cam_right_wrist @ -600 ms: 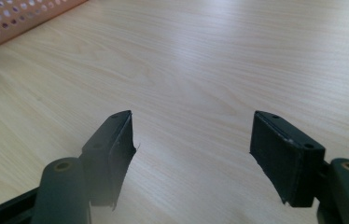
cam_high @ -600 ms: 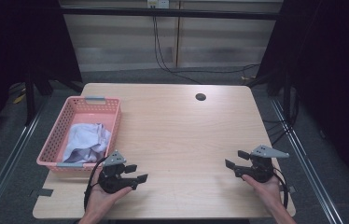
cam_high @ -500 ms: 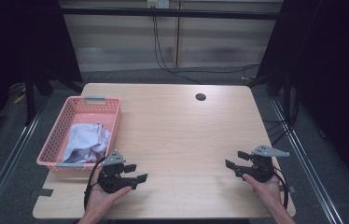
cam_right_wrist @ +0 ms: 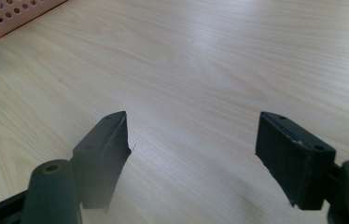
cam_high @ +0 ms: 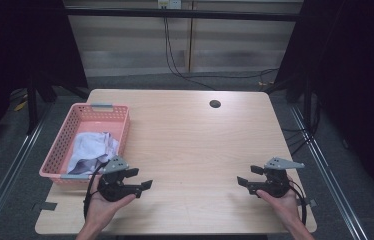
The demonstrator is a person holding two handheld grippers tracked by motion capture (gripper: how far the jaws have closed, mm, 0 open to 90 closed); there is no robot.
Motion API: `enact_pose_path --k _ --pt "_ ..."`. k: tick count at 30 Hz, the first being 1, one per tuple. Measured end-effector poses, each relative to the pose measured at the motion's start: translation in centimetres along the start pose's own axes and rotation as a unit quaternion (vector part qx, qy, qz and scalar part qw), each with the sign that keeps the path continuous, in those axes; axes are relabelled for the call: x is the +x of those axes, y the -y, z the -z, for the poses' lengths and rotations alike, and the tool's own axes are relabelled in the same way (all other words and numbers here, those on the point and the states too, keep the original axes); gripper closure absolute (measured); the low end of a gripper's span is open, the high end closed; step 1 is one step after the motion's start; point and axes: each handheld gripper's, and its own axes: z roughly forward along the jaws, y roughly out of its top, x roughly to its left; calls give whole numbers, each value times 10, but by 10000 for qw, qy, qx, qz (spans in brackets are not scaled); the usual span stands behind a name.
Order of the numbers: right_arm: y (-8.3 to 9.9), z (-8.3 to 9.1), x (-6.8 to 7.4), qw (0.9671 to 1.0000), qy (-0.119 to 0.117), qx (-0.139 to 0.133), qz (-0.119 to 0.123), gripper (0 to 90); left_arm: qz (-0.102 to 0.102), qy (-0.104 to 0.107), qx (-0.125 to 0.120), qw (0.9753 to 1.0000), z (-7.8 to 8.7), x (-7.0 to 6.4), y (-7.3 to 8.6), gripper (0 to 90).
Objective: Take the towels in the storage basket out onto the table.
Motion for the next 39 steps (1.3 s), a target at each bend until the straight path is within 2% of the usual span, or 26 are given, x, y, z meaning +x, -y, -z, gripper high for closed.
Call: enact_pose_path --k 2,4,6,7,8,10,11,14,17,21,25,26,27,29,30,32,33,34,35,36,37,38,39 --pt "-1 -1 3 9999 -83 -65 -1 269 -21 -122 -65 9999 7 6 -6 315" --pt "-1 -2 4 9999 -94 -47 49 267 77 -286 -154 9994 13 14 -8 303" --pt "-2 -3 5 9999 -112 -40 121 270 85 -477 -124 9987 19 20 -9 296" --pt "-2 -3 5 9999 -112 -40 121 270 85 -477 -124 9987 19 20 -9 291" --pt "-2 -2 6 9998 -108 -63 182 267 127 -572 -151 9982 28 27 -8 289" --pt "-3 0 6 9998 -69 -88 193 261 247 -821 -415 9955 38 31 -5 286" --pt "-3 1 6 9998 -88 -113 153 257 314 -850 -456 9948 43 34 -3 286" --pt "-2 1 5 9999 -59 -86 102 256 280 -944 -439 9942 52 41 -4 286" --pt "-3 0 7 9998 17 1 193 252 302 -1061 -464 9928 67 55 -12 278" --pt "-3 2 9 9997 -35 -92 213 244 282 -1092 -588 9919 79 62 -16 282" --pt "-3 0 10 9996 -81 -32 255 239 349 -1174 -420 9916 85 73 -22 269" --pt "-3 0 10 9996 -88 -23 265 241 380 -1137 -269 9924 86 80 -23 264" --pt "-3 0 10 9996 -88 -23 265 241 380 -1137 -269 9924 86 80 -23 261" --pt "-3 0 11 9995 -118 8 300 244 470 -1174 -213 9917 87 88 -25 258" --pt "-3 -1 11 9994 -154 26 322 244 582 -1232 -132 9906 85 96 -26 246" --pt "-3 -2 11 9992 -151 76 361 247 638 -1301 59 9894 84 105 -28 240" --pt "-3 -2 11 9992 -151 76 361 247 638 -1301 59 9894 84 105 -28 234" --pt "-3 -2 11 9991 -157 92 386 246 737 -1196 221 9898 82 111 -30 234" --pt "-3 -3 11 9991 -165 124 368 245 756 -1204 345 9892 82 117 -32 220" --pt "-2 -3 11 9990 -171 137 399 245 841 -1309 402 9870 81 124 -35 210" --pt "-2 -3 10 9988 -173 148 432 244 841 -1309 402 9870 81 124 -35 198" --pt "-2 -3 11 9989 -170 143 424 242 927 -1351 500 9852 82 135 -38 189" --pt "-2 -3 11 9987 -191 148 456 241 959 -1355 543 9846 82 140 -38 180"
